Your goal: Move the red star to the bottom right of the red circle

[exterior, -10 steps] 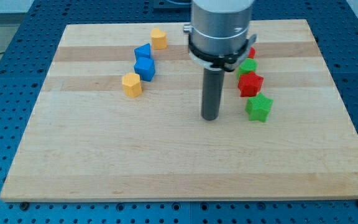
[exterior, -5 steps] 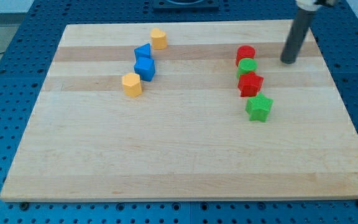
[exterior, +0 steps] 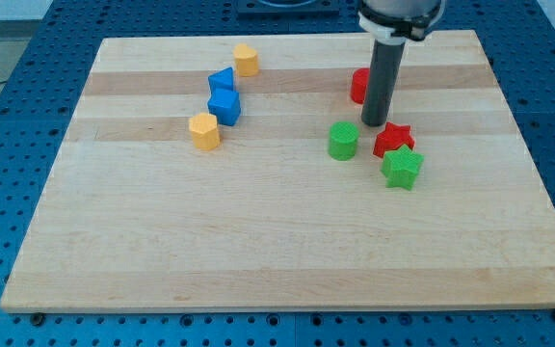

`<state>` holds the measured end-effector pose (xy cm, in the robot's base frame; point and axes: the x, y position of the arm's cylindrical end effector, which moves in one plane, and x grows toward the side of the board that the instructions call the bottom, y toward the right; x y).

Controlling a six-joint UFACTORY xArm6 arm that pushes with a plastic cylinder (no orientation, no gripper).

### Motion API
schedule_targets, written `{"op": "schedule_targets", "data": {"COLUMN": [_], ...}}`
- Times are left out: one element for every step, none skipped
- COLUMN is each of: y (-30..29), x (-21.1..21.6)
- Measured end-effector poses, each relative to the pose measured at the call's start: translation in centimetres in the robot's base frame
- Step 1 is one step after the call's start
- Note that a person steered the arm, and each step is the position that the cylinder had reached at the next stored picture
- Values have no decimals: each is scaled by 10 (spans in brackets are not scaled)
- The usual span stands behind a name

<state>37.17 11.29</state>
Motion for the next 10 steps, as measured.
{"op": "schedule_targets", "data": {"y": [-44, -52, -16, 0, 29, 69, 74, 88, 94, 119], "x": [-10, 27, 63, 54, 53, 53, 58, 64, 82, 84]}}
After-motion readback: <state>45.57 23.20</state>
